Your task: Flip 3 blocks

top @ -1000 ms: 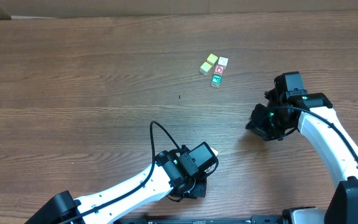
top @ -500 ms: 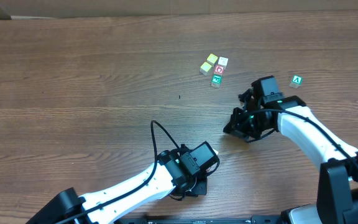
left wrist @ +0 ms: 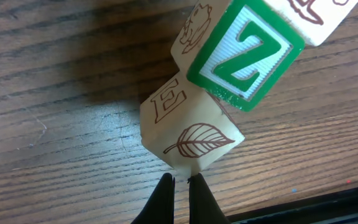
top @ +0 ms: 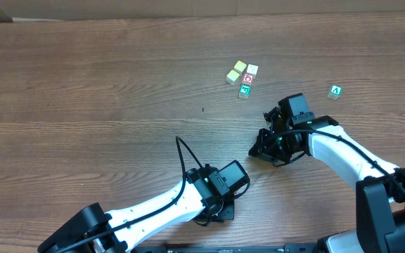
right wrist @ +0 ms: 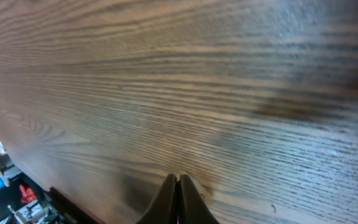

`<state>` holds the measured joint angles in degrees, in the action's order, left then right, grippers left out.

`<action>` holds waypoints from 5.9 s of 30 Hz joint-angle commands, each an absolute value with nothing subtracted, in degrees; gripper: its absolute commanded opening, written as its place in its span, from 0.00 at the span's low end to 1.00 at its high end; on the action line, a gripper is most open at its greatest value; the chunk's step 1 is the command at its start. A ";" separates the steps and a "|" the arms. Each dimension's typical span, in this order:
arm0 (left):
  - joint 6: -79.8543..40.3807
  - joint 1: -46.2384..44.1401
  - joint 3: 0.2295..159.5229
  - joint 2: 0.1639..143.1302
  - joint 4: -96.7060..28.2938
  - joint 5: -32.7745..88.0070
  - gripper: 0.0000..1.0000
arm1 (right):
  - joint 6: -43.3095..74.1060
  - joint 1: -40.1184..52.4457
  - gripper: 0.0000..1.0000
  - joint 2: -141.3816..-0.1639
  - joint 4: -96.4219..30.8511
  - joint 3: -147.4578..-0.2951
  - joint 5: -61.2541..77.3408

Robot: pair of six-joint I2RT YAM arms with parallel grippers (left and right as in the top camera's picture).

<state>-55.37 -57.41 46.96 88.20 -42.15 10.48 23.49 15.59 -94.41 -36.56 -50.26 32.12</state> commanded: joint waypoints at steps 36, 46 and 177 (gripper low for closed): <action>-66.57 -60.40 44.12 81.54 -48.27 7.81 0.04 | 26.85 16.78 0.04 -94.37 -32.97 -46.87 31.73; -73.84 -60.36 44.12 90.56 -42.72 6.04 0.04 | 27.44 16.78 0.04 -94.37 -32.62 -46.87 31.16; -62.98 -51.90 50.30 85.30 -48.77 -7.38 0.04 | 32.56 19.77 0.31 -94.37 -41.74 -44.10 30.57</action>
<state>-68.34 -54.52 45.89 89.36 -46.09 -6.26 33.98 21.47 -94.41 -41.39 -42.85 31.33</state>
